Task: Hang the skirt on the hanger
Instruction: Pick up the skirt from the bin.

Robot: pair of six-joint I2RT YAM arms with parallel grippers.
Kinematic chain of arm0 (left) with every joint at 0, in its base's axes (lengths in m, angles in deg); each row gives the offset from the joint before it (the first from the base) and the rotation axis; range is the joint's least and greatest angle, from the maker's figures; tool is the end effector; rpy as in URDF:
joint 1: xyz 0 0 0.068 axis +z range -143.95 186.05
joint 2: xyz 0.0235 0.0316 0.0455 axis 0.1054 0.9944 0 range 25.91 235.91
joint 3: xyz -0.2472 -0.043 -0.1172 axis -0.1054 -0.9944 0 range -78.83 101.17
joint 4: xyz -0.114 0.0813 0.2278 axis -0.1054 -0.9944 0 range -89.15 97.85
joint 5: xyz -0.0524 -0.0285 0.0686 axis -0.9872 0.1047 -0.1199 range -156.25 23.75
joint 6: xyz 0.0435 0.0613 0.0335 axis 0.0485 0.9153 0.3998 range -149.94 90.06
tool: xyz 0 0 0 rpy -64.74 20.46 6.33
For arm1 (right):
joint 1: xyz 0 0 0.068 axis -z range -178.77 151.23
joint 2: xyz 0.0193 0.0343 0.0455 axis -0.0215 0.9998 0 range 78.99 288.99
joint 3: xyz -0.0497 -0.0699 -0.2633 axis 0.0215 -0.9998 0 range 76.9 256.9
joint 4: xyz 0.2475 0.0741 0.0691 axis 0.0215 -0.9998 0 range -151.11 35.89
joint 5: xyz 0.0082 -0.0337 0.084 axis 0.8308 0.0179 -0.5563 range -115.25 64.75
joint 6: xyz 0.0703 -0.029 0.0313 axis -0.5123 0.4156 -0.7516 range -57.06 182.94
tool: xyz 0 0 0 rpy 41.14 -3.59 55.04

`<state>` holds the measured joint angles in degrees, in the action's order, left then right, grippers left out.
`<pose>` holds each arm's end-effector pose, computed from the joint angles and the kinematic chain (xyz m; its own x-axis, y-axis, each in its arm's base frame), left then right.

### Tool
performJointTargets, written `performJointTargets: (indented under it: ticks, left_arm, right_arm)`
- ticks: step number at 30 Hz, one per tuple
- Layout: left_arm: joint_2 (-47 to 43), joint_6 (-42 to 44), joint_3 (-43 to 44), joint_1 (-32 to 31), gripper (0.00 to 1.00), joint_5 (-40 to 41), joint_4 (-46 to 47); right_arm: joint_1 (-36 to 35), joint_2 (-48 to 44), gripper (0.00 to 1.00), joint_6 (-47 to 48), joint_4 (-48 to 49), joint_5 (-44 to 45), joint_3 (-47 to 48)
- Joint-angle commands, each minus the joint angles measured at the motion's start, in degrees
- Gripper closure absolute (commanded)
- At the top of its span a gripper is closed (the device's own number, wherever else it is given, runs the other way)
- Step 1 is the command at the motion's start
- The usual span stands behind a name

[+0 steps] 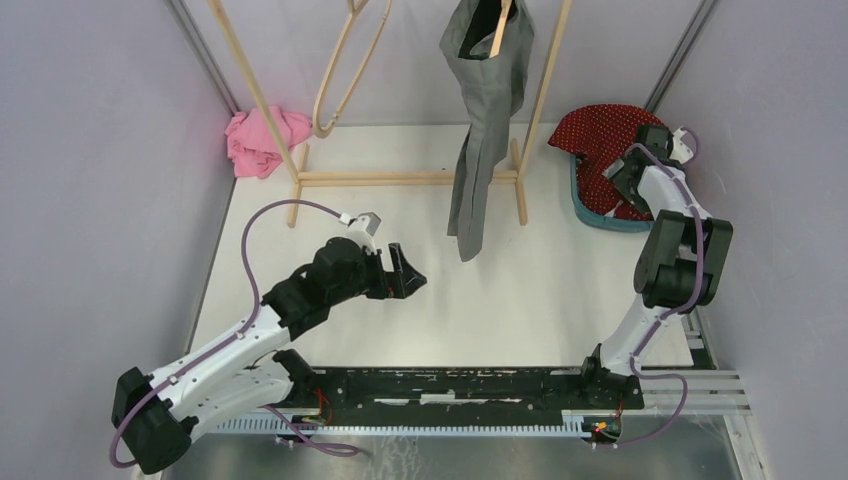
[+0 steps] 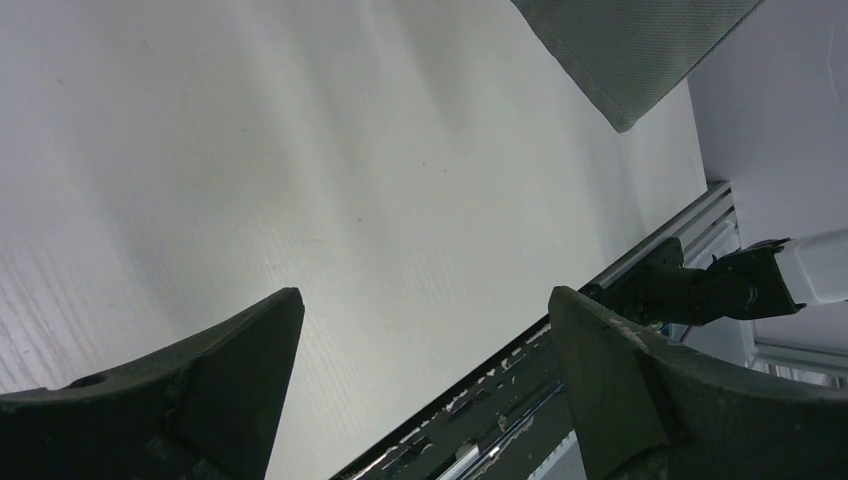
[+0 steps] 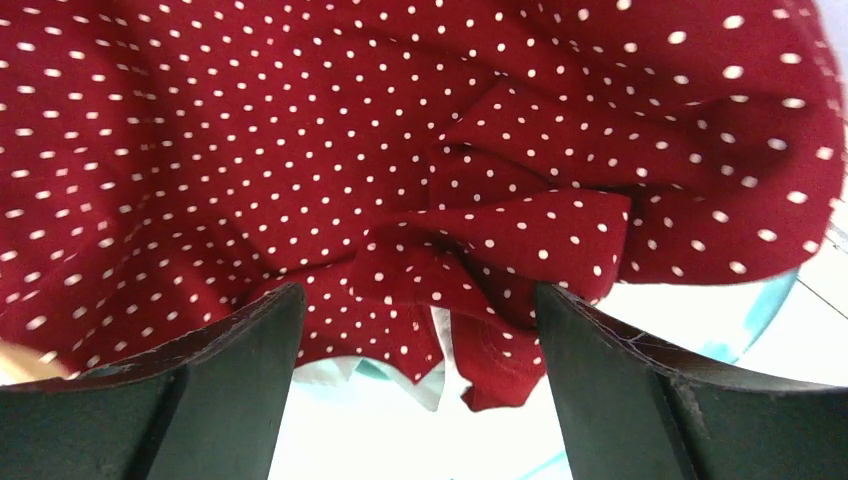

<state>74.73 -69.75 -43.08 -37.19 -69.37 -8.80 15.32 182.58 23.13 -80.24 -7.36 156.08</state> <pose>0.1636 -0.1591 0.2448 -0.7375 -0.1842 -0.6497 0.3205 0.7513 -0.5768 0.4089 -0.1253 0.2153 -0.3057 0.7049 -0.6400 0.8028 0.5522 0.2248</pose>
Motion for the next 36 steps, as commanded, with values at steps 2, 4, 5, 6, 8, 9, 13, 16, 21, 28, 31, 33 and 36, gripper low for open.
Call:
performJointTargets:
  ticks: [2,4,5,6,8,9,13,16,21,28,31,33,36]
  left_arm:
    - [1.1,1.0,-1.2,0.0,0.01,-3.7,6.9]
    - [1.5,0.8,-1.8,0.1,0.01,-4.1,7.7]
    - [1.7,0.8,-2.0,0.1,0.01,-4.3,8.1]
    - [2.0,0.8,-2.1,0.1,0.01,-4.4,8.2]
    - [2.6,1.0,-2.0,0.1,0.01,-4.5,8.4]
    - [2.7,1.1,-1.9,0.1,0.01,-4.6,8.4]
    - [3.1,1.2,-1.7,0.2,0.01,-4.9,8.6]
    - [2.9,1.2,-1.9,0.3,0.01,-4.9,8.7]
    - [2.9,1.1,-1.9,0.4,0.01,-5.2,9.4]
    - [3.1,1.3,-1.6,0.4,0.01,-5.4,9.3]
    - [2.6,0.5,-2.9,0.5,0.01,-4.8,10.3]
    - [2.8,-0.3,-3.5,0.4,0.01,-5.2,11.0]
    - [2.9,-0.1,-2.8,0.4,0.01,-5.6,10.0]
  right_arm:
    - [-0.1,4.8,0.08,-0.1,-2.1,1.9,6.1]
    - [-0.1,5.6,0.05,0.2,-2.6,2.6,6.0]
    - [-0.2,6.1,0.04,0.5,-2.6,2.8,6.1]
    - [-0.2,6.8,0.03,0.7,-2.8,2.9,6.5]
    - [-0.1,8.5,0.03,1.2,-3.4,3.1,7.2]
    - [-0.1,9.4,0.03,1.2,-3.5,3.0,7.7]
    - [-0.2,12.0,0.09,1.7,-3.9,3.3,8.7]
    - [-0.2,12.3,0.22,2.0,-2.6,4.3,7.7]
    - [-0.1,12.8,0.57,2.4,-1.7,4.1,7.3]
    - [-0.1,9.8,0.95,2.5,1.6,-0.1,5.5]
    - [-0.7,6.9,0.99,2.4,4.7,-2.3,3.6]
    - [-1.2,4.5,0.99,2.2,6.7,-3.0,2.1]
    - [-2.0,1.4,0.99,2.4,7.0,-3.8,1.7]
